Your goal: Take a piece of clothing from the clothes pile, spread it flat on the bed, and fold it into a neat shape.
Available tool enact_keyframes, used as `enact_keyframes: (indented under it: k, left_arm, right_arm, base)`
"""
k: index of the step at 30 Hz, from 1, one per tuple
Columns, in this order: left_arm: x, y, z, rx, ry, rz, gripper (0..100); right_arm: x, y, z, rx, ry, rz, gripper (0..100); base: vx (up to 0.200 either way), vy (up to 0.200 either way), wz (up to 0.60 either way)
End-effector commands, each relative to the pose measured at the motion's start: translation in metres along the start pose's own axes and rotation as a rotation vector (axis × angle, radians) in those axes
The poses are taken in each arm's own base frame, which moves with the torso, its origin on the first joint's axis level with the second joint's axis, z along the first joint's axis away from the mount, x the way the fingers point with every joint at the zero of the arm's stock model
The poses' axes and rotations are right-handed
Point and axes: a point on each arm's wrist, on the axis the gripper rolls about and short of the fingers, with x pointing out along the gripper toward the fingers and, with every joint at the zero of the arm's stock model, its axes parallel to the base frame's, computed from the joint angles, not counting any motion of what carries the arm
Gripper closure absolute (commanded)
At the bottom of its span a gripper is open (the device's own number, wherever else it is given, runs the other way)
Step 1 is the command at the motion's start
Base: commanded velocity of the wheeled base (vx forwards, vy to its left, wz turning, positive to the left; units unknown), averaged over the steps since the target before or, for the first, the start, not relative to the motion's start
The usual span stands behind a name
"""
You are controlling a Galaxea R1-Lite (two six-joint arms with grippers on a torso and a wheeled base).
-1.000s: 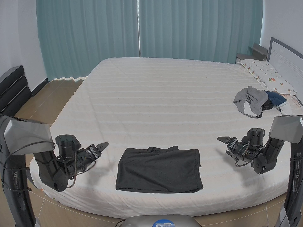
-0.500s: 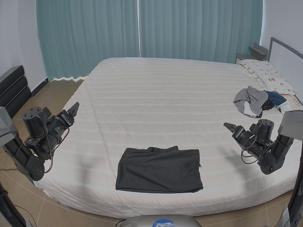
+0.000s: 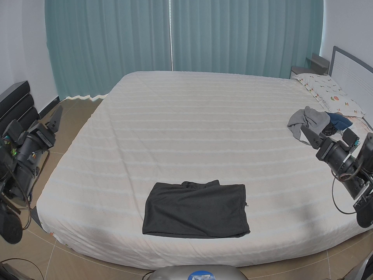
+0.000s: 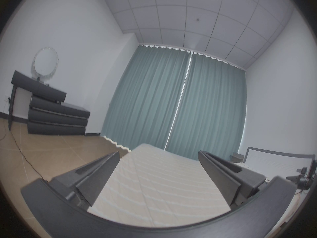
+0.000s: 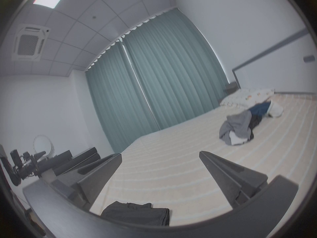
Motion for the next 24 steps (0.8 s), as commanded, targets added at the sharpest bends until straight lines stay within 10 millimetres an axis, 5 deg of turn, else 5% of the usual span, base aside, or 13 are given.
enact_keyframes:
  k: [1, 18, 24]
  left_arm:
    - [-0.078, 0.009, 0.038, 0.091, -0.158, 0.005, 0]
    - [-0.227, 0.041, 0.046, 0.352, -0.138, 0.127, 0]
    - [-0.248, 0.046, 0.031, 0.383, -0.110, 0.195, 0]
  right_arm:
    - [-0.076, 0.022, 0.035, -0.101, -0.119, 0.079, 0]
    - [-0.227, 0.007, 0.001, -0.289, 0.087, 0.061, 0]
    - [-0.265, 0.005, -0.007, -0.426, 0.060, 0.008, 0]
  base:
    - [0.000, 0.000, 0.00]
    - [0.000, 0.000, 0.00]
    - [0.000, 0.000, 0.00]
